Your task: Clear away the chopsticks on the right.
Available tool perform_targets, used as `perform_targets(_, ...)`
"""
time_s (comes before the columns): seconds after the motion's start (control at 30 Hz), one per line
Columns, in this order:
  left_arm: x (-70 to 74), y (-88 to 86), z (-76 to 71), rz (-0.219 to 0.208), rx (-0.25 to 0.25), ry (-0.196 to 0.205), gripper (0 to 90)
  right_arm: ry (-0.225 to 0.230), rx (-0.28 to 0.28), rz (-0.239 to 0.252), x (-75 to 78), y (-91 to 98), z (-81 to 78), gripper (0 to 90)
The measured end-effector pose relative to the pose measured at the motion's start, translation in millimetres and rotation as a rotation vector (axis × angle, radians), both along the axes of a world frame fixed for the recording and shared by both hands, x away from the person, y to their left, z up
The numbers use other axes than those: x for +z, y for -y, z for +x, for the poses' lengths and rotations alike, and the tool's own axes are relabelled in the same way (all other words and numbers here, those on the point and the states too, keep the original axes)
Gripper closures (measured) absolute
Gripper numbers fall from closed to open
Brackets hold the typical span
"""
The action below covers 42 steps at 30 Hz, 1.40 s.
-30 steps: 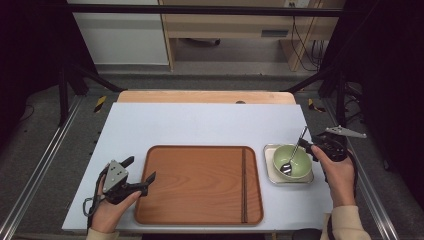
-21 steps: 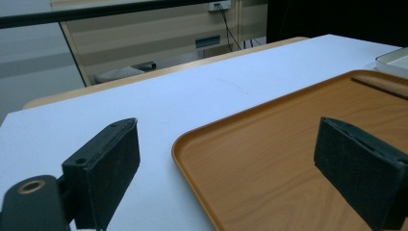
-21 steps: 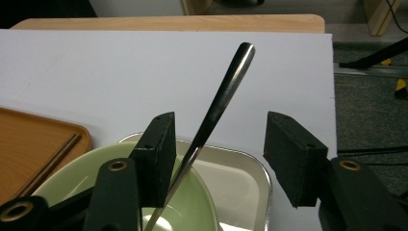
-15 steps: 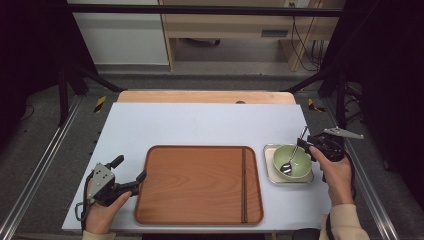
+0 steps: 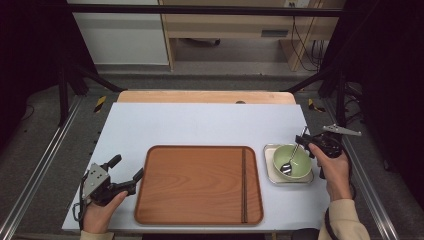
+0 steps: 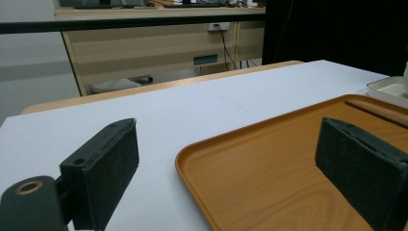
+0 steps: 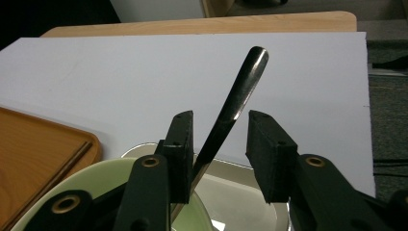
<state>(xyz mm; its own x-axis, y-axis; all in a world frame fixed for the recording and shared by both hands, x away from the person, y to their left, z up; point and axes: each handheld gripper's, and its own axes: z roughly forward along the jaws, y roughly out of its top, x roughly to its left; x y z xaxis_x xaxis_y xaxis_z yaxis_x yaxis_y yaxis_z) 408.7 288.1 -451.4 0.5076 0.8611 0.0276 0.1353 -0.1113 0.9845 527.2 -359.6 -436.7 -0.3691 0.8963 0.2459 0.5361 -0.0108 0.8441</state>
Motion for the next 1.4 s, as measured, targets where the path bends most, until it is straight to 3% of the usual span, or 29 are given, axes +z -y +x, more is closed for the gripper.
perform_targets(0.37, -0.9, 3.2, -0.3, 0.004, -0.007, 0.001, 7.7, 0.013, 0.029, 0.026, 0.4, -2.0, 0.4, 78.7)
perform_targets(0.6, -0.8, 3.0, -0.6, 0.002, -0.006, 0.01, 7.8, 0.052, 0.056, 0.042, 12.2, -9.0, -3.4, 84.3)
perform_targets(0.9, -4.1, 0.8, 0.0, -0.011, 0.009, 0.009, 8.1, 0.13, 0.077, 0.036, 38.9, -21.9, -11.9, 89.7)
perform_targets(1.03, -4.8, -1.8, 0.1, -0.012, 0.021, 0.017, 8.1, 0.185, 0.077, -0.005, 53.0, -28.2, -17.3, 89.7)
perform_targets(1.2, -4.6, -5.7, 0.3, -0.022, 0.036, 0.029, 7.8, 0.271, 0.058, -0.043, 82.7, -37.2, -30.3, 89.7)
perform_targets(1.4, -5.0, -5.7, -0.2, -0.028, 0.038, 0.038, 6.9, 0.361, 0.101, -0.07, 116.5, -63.6, -48.3, 89.8)
